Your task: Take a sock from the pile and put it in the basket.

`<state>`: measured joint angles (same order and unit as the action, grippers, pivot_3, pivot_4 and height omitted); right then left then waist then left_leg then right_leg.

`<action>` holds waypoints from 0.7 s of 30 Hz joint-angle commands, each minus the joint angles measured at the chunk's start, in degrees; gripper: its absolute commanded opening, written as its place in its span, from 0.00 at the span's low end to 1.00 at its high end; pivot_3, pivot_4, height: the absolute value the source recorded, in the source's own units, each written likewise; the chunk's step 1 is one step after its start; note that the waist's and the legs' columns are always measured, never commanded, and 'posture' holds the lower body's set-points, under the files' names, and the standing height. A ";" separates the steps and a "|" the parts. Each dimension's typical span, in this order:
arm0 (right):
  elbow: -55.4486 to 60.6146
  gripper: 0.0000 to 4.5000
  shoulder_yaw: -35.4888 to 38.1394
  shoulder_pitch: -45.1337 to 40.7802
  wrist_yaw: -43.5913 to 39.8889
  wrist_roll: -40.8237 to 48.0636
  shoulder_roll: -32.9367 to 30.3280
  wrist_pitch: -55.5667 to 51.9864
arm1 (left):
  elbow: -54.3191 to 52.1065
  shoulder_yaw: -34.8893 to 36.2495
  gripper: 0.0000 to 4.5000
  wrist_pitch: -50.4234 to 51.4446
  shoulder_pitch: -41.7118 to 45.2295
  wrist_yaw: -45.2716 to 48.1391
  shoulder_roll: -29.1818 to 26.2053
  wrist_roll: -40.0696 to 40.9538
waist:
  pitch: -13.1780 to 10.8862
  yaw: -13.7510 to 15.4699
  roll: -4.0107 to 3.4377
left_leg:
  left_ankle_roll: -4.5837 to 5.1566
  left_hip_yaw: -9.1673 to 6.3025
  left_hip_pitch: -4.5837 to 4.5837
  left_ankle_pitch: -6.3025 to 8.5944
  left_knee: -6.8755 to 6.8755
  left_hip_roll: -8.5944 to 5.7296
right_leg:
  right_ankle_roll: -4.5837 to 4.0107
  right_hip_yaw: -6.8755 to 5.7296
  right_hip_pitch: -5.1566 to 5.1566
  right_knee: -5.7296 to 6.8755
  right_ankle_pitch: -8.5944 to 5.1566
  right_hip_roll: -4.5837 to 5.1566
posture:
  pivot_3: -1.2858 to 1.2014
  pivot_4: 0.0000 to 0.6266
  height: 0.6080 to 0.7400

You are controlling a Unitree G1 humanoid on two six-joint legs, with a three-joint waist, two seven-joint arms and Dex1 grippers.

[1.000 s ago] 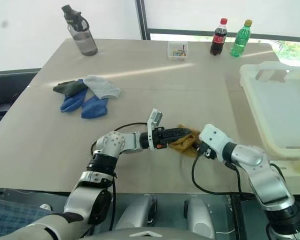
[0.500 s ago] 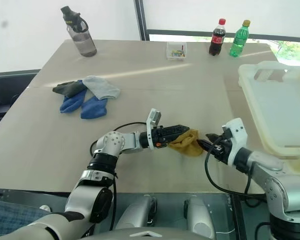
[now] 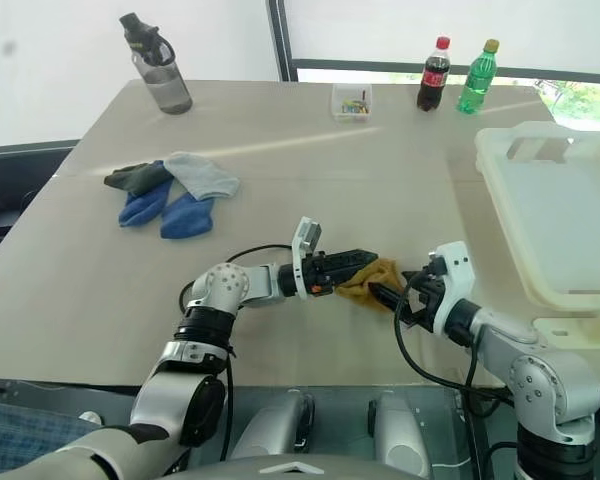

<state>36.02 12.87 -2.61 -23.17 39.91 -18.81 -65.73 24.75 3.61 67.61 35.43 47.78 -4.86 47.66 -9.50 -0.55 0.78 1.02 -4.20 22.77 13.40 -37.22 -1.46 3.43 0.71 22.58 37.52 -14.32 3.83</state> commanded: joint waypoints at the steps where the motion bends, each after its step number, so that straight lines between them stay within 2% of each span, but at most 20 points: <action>1: -0.28 0.98 -0.63 -0.90 1.75 1.25 1.54 1.25 | 0.65 -0.28 1.00 0.11 -1.36 -0.71 -0.30 -1.53 | 0.00 -0.02 0.00 | 0.00 -0.01 0.00 0.00 0.00 0.01 | 0.00 0.00 0.00 0.00 0.00 0.00 | 0.52 0.24 1.00; 4: -1.45 0.98 -2.21 -1.69 4.03 0.30 2.25 0.67 | 0.36 -0.41 1.00 0.11 -1.48 -0.37 -0.24 -1.52 | 0.00 -0.04 0.00 | 0.00 0.01 0.00 0.00 0.00 0.00 | -0.02 0.02 0.00 -0.01 0.01 0.00 | 0.52 0.24 1.00; 8: -3.98 0.98 -3.68 -3.39 8.39 0.00 6.17 0.34 | 0.01 -0.45 1.00 0.21 -1.61 -0.21 -0.09 -1.52 | 0.00 -0.07 -0.01 | 0.00 0.00 0.01 0.00 0.03 0.01 | -0.09 0.03 0.04 0.00 0.05 0.00 | 0.52 0.24 1.00; 14: -7.62 0.98 -6.73 -5.41 10.79 -1.53 8.16 0.06 | -0.37 -0.60 1.00 0.33 -1.89 -0.03 0.08 -1.63 | 0.00 -0.16 0.00 | 0.00 0.01 0.01 0.00 0.05 0.01 | -0.15 0.03 0.04 -0.03 0.09 -0.02 | 0.52 0.24 1.00; 18: -8.55 0.98 -13.74 -4.32 8.01 -6.43 2.30 2.76 | -0.49 -0.47 1.00 0.24 -1.98 -0.08 0.13 -1.65 | 0.02 -0.24 0.01 | 0.00 0.03 -0.01 0.00 0.05 0.02 | -0.11 0.03 0.03 -0.03 0.07 -0.04 | 0.52 0.24 1.00; 21: -9.44 0.98 -14.57 -3.63 7.21 -6.87 1.36 4.16 | -0.52 -0.34 1.00 0.20 -2.01 -0.20 0.17 -1.67 | 0.05 -0.22 0.03 | 0.00 0.00 -0.02 0.00 0.05 0.03 | 0.01 0.00 0.00 -0.08 -0.01 -0.05 | 0.52 0.24 1.00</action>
<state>29.16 0.23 -7.79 -15.45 33.85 -16.96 -60.91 23.91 3.76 67.63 34.61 48.47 -4.79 47.22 -9.45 -0.77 0.81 1.02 -4.20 22.75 13.40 -37.17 -1.42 3.44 0.71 22.58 37.45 -14.33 3.77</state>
